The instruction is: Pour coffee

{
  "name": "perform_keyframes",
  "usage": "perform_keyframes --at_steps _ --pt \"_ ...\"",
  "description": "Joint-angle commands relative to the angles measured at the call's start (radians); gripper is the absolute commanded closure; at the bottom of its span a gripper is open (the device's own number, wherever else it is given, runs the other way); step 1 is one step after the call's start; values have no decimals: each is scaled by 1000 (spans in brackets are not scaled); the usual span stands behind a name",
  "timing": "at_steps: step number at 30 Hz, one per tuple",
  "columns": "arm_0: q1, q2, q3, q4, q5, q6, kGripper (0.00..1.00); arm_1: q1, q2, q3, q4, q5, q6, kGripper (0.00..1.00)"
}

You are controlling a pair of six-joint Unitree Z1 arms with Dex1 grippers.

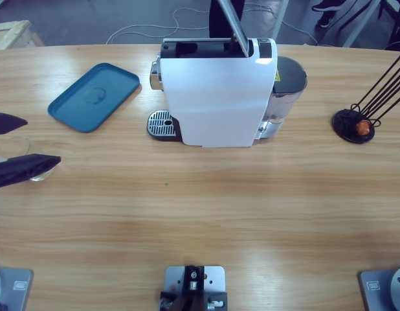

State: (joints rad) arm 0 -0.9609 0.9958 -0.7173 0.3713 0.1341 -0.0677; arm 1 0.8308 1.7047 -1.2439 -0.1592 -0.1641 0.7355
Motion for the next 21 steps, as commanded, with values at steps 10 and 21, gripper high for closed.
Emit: perform_keyframes --at_steps 10,21 --pt "8 23 -2 -6 -10 -9 23 49 306 45 23 121 -39 1000" --pt "19 26 -2 -6 -11 -9 23 52 386 54 133 112 -30 1000"
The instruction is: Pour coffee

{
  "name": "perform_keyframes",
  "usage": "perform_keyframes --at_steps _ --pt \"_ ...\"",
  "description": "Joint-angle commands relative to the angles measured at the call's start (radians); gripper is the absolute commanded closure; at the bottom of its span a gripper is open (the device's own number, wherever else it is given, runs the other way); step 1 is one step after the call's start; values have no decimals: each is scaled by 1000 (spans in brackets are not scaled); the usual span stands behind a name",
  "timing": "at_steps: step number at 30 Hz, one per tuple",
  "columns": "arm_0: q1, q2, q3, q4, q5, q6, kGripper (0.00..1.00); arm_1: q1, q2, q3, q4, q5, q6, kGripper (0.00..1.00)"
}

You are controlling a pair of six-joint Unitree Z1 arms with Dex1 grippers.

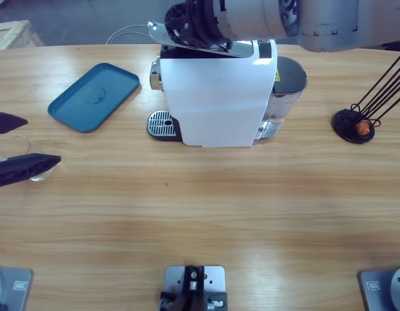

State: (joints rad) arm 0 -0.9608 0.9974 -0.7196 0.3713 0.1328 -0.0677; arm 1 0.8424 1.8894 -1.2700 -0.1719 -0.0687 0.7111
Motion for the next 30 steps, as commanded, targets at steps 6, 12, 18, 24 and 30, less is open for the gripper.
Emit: perform_keyframes --at_steps 6,12,18,24,30 --pt "21 24 0 -5 -10 -9 23 40 220 77 175 10 1 1000" --pt "22 21 0 -5 -5 -9 18 40 182 77 200 -1 -42 1000" --pt "79 23 7 25 120 -195 13 66 -156 70 241 -39 -295 0" --pt "93 100 -41 276 343 -493 13 167 -370 99 417 -89 -309 0" --pt "164 221 -31 353 353 -738 9 219 -481 124 552 -135 -282 0"
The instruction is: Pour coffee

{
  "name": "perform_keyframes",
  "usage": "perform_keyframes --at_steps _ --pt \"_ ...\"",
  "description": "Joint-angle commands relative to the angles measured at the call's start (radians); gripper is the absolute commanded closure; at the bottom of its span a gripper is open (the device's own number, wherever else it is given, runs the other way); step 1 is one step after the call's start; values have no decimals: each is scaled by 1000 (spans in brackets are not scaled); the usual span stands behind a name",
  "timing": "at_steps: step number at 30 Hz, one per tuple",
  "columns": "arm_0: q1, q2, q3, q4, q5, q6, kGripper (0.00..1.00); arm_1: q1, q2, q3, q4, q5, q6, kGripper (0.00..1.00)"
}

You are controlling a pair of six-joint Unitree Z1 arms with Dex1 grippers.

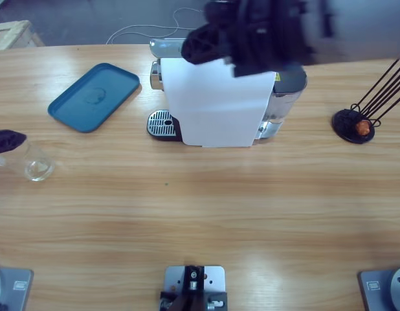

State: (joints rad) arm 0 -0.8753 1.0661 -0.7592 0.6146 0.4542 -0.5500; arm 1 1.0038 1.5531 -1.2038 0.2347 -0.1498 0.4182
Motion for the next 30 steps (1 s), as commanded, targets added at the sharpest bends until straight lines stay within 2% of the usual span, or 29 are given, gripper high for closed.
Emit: perform_keyframes --at_steps 1,5,8,13,27,30 --pt "79 184 10 117 29 -282 9 58 -163 58 169 -57 11 0" --pt "71 226 12 110 33 -340 9 58 -221 74 254 -60 17 0" --pt "64 220 51 67 77 -364 9 58 -257 124 262 -59 32 0" --pt "64 249 55 47 134 -363 9 58 -278 168 262 -59 53 0" --pt "64 341 112 -56 176 -432 9 58 -279 265 196 -70 76 0" --pt "36 344 128 -80 199 -438 13 58 -271 274 188 -70 77 0"
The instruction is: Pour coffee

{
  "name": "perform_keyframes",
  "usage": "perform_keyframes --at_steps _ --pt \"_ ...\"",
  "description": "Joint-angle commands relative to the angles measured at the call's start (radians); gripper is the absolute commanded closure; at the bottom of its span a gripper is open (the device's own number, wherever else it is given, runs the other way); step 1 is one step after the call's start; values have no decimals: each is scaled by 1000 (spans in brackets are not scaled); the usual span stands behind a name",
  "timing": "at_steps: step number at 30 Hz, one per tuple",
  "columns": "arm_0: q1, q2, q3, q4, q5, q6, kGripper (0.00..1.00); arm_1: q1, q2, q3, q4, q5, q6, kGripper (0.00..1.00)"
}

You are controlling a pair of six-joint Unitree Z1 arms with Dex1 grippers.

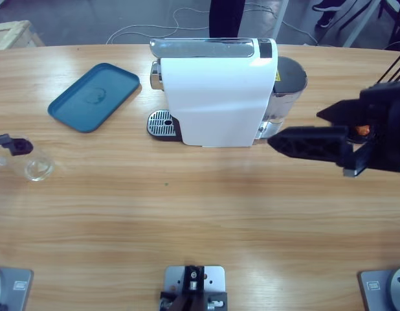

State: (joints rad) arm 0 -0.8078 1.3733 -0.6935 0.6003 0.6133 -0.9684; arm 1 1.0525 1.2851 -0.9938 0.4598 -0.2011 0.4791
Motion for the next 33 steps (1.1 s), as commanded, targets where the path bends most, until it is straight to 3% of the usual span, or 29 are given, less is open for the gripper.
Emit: perform_keyframes --at_steps 1,7,22,24,28,29,31,32,33 --pt "-44 40 67 -74 44 -22 13 9 0 64 -39 -19 16 0" --pt "-102 79 97 -124 64 -60 18 9 16 73 -62 -20 16 0" --pt "-103 153 97 -125 143 -148 48 9 -6 119 -87 -19 31 0" --pt "-103 157 95 -125 144 -151 275 9 -8 121 -87 -20 32 0" --pt "-106 154 93 -124 144 -150 402 10 -9 119 -87 -21 32 0" --pt "-106 150 95 -124 144 -145 486 9 -10 119 -87 -21 32 0" --pt "-106 143 95 -123 143 -138 867 9 -13 119 -87 -23 32 0" --pt "-106 139 96 -124 143 -135 993 9 -17 118 -87 -23 32 0" --pt "-107 133 98 -124 142 -131 1000 9 -20 119 -87 -24 32 0"
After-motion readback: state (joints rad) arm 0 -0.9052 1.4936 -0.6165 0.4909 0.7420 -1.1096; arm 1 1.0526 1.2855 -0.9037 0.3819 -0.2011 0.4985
